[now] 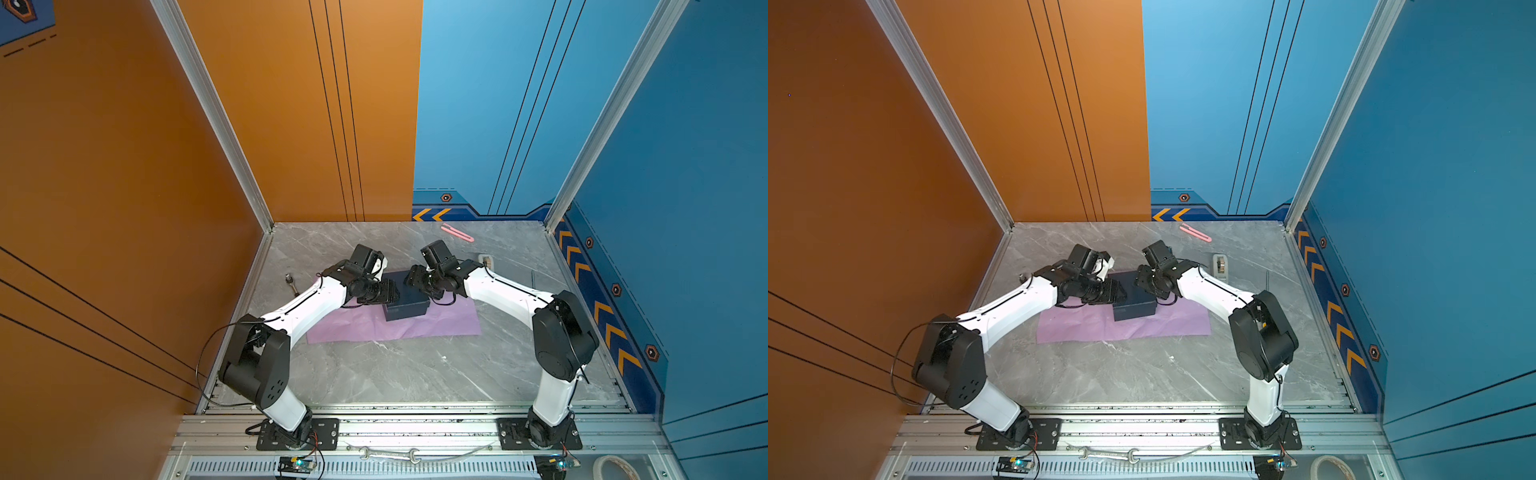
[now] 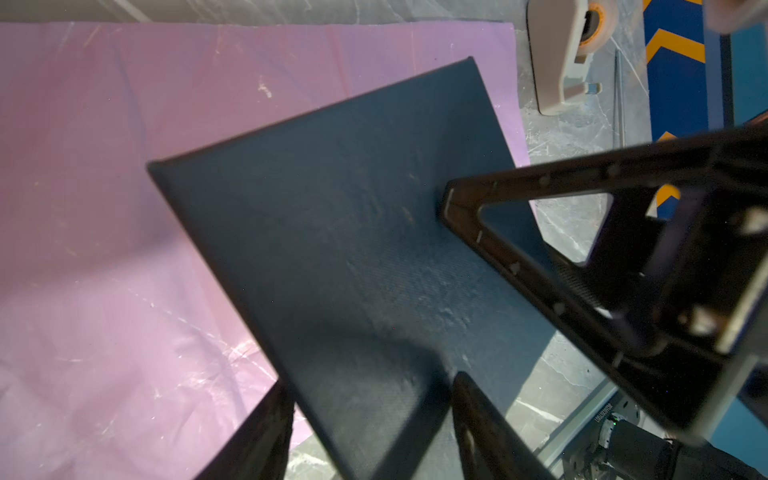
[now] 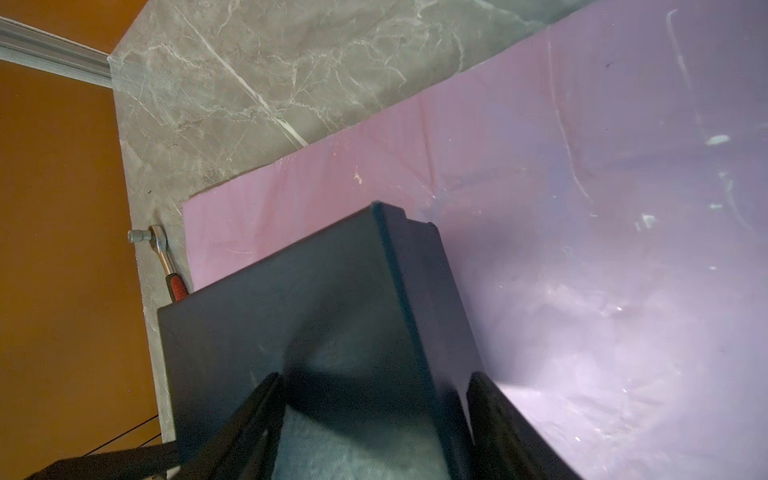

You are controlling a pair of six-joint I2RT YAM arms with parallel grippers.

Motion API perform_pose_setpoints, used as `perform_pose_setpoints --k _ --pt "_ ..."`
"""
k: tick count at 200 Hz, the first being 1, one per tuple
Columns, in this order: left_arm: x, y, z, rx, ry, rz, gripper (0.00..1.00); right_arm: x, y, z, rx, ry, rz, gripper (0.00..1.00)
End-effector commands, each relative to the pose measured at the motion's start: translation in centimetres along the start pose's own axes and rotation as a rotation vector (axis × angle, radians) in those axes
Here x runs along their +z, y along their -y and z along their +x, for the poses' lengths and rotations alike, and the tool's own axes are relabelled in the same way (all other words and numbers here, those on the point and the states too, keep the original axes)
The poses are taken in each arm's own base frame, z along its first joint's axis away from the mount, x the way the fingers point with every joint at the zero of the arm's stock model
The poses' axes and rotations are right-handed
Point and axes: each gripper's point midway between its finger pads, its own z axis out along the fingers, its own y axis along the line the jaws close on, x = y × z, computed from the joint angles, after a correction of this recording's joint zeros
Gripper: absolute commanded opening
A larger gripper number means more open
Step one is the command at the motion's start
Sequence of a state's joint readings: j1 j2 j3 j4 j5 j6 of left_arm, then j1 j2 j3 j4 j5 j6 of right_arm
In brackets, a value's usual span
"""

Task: Wrap the gift box in paper
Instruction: 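Lift the navy box with both grippers and carry it onto the pink paper, then lower the box onto the paper center with both grippers and release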

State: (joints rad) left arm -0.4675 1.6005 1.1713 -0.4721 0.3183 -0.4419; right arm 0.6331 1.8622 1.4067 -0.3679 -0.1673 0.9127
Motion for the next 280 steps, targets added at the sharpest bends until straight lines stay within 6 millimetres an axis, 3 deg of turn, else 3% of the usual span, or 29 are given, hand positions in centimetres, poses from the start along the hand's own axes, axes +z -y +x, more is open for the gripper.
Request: perform_pose_setpoints --k 1,57,60,70,125,280 --pt "-0.6 2.9 -0.8 0.068 0.046 0.135 0.61 0.1 -6.3 1.2 -0.073 -0.037 -0.202 0.71" --pt "-0.2 -0.3 -1.4 0.033 0.064 0.086 0.61 1.2 -5.7 1.5 -0.076 -0.034 -0.175 0.7" --pt "-0.1 -0.5 -1.4 0.031 0.063 0.084 0.61 1.3 -6.3 2.7 -0.094 -0.049 -0.18 0.7" --pt "0.2 -0.7 -1.5 0.029 0.062 0.083 0.61 1.4 -6.4 2.9 -0.098 -0.049 -0.179 0.7" --pt "0.9 -1.2 -1.4 0.016 0.054 0.081 0.61 2.4 -5.9 3.2 -0.099 -0.057 -0.164 0.7" --pt "2.8 -2.0 -0.5 -0.028 0.021 0.084 0.61 2.6 -4.9 2.8 -0.105 -0.052 -0.134 0.7"
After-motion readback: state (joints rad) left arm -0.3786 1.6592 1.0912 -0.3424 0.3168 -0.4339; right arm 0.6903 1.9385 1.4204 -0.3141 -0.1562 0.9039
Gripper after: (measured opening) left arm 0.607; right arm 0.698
